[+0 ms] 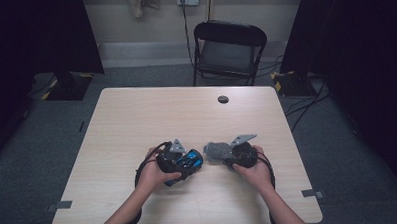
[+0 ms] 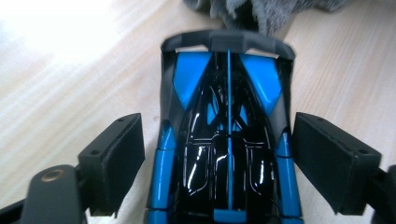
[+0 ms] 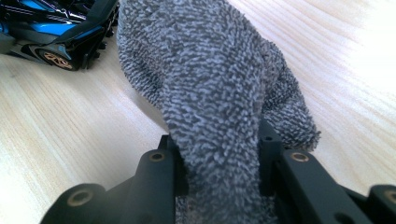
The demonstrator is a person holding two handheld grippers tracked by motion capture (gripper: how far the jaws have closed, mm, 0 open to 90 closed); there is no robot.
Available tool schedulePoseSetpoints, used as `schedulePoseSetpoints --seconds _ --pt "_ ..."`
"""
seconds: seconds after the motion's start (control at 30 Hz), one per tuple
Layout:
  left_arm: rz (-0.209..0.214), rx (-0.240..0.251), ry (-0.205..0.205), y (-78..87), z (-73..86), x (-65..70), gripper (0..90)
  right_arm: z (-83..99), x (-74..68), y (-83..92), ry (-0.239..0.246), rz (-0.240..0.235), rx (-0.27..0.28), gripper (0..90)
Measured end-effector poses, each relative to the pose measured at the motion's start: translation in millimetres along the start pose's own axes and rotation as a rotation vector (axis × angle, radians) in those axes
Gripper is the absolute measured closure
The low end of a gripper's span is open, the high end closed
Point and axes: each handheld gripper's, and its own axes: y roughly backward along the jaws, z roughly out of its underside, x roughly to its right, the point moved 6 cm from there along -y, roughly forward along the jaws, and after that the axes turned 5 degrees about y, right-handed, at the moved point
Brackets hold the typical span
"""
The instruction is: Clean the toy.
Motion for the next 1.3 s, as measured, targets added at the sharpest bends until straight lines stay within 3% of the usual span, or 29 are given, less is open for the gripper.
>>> schedulePoseSetpoints --seconds 0.07,0.13,0.3,0.33,0.47,0.5,0.73,0.83,0.93,1.0,1.13,1.3 --pt "-0.001 -0.016 0.002 -5.8 2.2 0.5 15.8 0.0 -0.1 0.0 0.003 0.002 0.000 68.0" --pt "-0.011 0.002 -0.001 -8.3 1.4 1.5 15.7 0.5 -0.2 0.3 0.001 0.000 0.001 68.0" --pt "-0.025 -0.005 0.004 -11.1 -1.4 3.3 15.4 0.8 0.1 0.1 0.000 -0.001 0.004 67.9" --pt "-0.044 -0.002 0.005 -13.1 -2.4 4.1 15.0 0.7 -0.1 -0.1 0.001 0.001 0.003 67.9" --pt "-0.042 0.018 0.000 -13.8 -3.7 7.0 17.0 1.1 -0.2 -0.1 -0.001 0.000 0.007 67.8" --pt "-0.038 0.028 -0.003 -13.1 -3.6 6.6 24.0 1.3 -0.3 -0.2 0.001 0.001 0.008 67.8" --pt "-0.031 0.020 -0.006 -9.4 -1.0 6.5 25.3 1.3 -0.5 -0.2 0.003 0.003 0.008 67.8" --pt "0.003 0.048 0.031 -2.6 0.3 5.0 25.4 1.2 -0.2 -0.2 0.000 0.001 0.007 67.8" --pt "0.011 0.058 0.020 6.5 1.3 4.3 25.5 1.0 -0.1 -0.3 0.000 0.001 0.005 67.8" --pt "0.033 0.081 0.038 12.5 -0.2 5.1 25.5 1.0 0.1 -0.3 -0.001 0.000 0.005 67.8" --pt "0.058 0.127 0.018 30.5 -7.7 5.3 25.5 0.7 0.1 -0.2 -0.003 0.002 0.003 67.8" --pt "0.057 0.168 0.013 47.6 -16.4 4.2 25.6 0.0 0.2 -0.2 -0.002 0.001 0.000 67.8"
